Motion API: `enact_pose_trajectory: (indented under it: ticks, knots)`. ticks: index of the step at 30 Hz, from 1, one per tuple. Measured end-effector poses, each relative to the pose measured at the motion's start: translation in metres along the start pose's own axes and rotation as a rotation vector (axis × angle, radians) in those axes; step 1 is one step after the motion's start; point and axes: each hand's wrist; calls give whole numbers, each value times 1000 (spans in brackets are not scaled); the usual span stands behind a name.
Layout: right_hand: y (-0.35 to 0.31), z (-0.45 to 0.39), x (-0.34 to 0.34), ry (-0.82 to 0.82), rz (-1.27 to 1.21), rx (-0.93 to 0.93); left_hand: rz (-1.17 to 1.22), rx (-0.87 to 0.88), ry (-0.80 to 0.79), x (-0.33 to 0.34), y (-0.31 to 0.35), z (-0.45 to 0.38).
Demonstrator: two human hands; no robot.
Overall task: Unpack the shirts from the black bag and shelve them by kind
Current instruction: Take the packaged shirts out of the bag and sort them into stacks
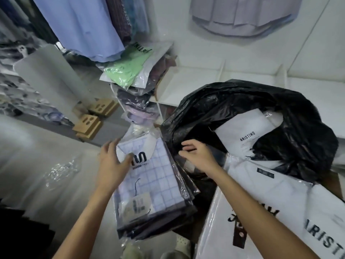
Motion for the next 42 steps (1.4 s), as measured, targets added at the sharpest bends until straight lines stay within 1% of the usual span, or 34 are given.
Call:
enact_pose_trajectory:
  ticks: [1,3,5,7,9,10,13,15,18,20,21,23,25,28,30,32,34,36,38,41,42]
  knots:
    - [1,-3,-19,15,43,-1,24,96,10,5,13,-1]
    - [9,-14,-59,53,170,27,128,253,-84,18,47,2]
    - [22,-33,-95,82,284,77,172,356,-266,39,87,3]
    - [35,-52,-120,68,344,148,86,426,-478,72,123,-5]
    - [48,-69,-134,50,364,223,-59,409,-677,113,150,-21]
    - [55,-76,-137,36,368,252,-132,381,-738,132,159,-30]
    - [70,-85,-137,10,365,288,-343,312,-805,176,164,-50]
    - [77,-86,-133,-24,331,309,-437,242,-837,191,157,-57]
    - [81,-90,-133,-98,320,327,-486,132,-765,209,146,-64]
    - [80,-91,-134,-112,286,313,-531,157,-678,211,149,-67]
    - [80,-91,-135,-115,259,300,-538,196,-658,208,156,-66]
    - [77,-89,-141,-139,159,280,-521,286,-711,199,172,-61]
    - [68,-83,-147,-209,120,226,-507,362,-747,190,186,-53]
    - [56,-78,-162,-302,147,174,-557,485,-658,174,196,-39]
    - [52,-71,-173,-325,105,167,-495,538,-604,155,200,-41]
    - [48,-61,-183,-306,67,145,-377,598,-589,134,205,-46]
    - [40,-52,-190,-268,20,104,-332,675,-554,110,215,-46]
    - [30,-46,-195,-255,0,87,-304,741,-486,87,231,-46]
    - [24,-41,-201,-268,60,66,-259,776,-396,63,249,-50]
    - [19,-34,-210,-316,53,22,-150,827,-200,14,273,-65]
    - [18,-31,-211,-306,46,10,-96,851,-150,-6,280,-71]
Point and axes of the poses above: each hand's wrist, its own z-axis away from the middle knuckle, its own x-axis out of the palm, y = z × x, and after that the axes turned 7 degrees about -z, right-handed
